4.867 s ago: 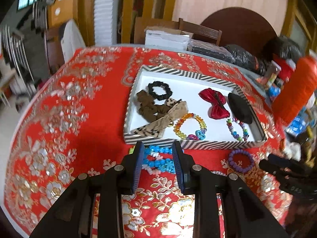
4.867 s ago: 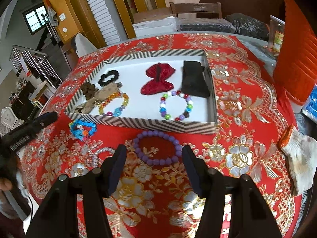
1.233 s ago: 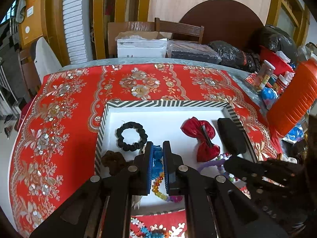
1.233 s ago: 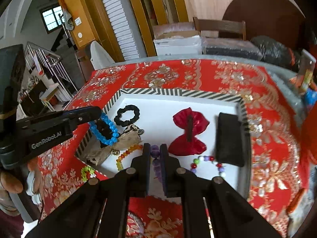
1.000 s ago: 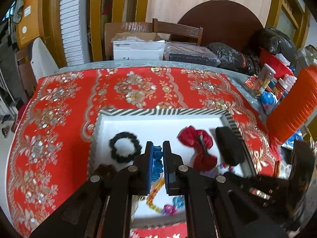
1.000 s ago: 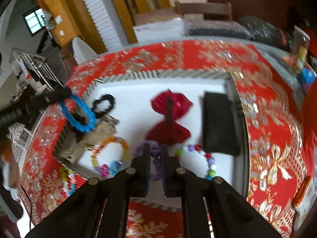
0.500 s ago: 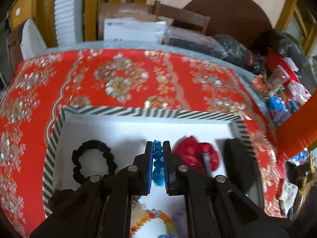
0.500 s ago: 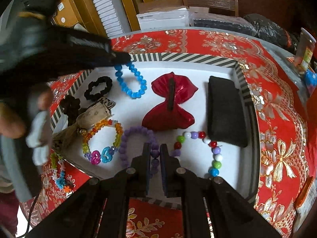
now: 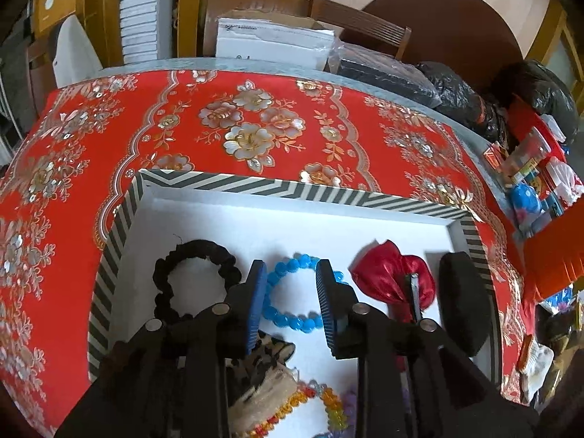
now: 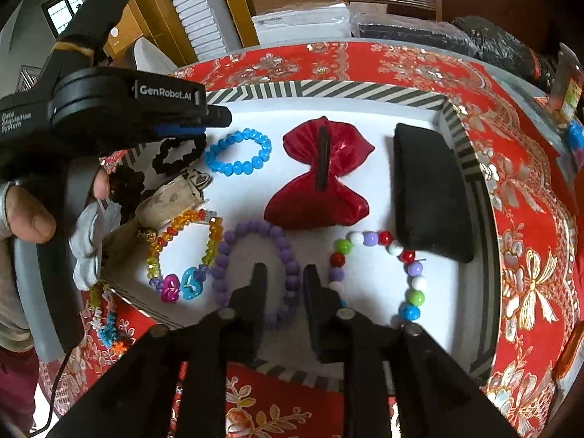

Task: Organize jewelry
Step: 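Open both tools to release the blue and purple bracelets in the tray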

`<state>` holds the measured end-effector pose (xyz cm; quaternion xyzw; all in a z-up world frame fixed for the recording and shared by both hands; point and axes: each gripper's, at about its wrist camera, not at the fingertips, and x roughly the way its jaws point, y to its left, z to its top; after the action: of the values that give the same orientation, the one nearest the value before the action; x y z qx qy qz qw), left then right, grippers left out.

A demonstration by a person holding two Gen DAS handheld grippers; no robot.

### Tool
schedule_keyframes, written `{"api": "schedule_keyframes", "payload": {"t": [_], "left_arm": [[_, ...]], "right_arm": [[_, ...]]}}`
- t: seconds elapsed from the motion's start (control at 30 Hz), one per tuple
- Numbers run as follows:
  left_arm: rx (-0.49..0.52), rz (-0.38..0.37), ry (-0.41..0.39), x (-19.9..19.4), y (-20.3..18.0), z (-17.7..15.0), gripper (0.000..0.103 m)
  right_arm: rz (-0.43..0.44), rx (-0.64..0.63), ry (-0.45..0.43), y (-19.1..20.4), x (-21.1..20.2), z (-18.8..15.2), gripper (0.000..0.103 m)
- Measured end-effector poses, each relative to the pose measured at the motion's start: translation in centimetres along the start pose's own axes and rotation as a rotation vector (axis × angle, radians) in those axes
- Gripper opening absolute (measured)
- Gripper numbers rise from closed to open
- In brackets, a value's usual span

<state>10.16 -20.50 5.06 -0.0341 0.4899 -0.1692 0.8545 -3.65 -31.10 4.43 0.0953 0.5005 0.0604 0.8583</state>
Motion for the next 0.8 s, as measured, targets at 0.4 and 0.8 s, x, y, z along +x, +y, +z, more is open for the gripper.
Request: {"api": "schedule_keyframes", "payload": {"t": [0.4, 0.8], "left_arm": [[0.058, 0.063, -0.065, -4.0, -0.9, -2.3, 0.036], [0.084, 0.119, -0.132, -8.0, -1.0, -5.9, 0.036]], "right_arm": [[-0.013, 0.019, -0.062, -0.1, -2.6, -0.5, 0.034], [-0.079, 0.013, -0.132, 0.0, -6.0, -1.8, 0.044]]}}
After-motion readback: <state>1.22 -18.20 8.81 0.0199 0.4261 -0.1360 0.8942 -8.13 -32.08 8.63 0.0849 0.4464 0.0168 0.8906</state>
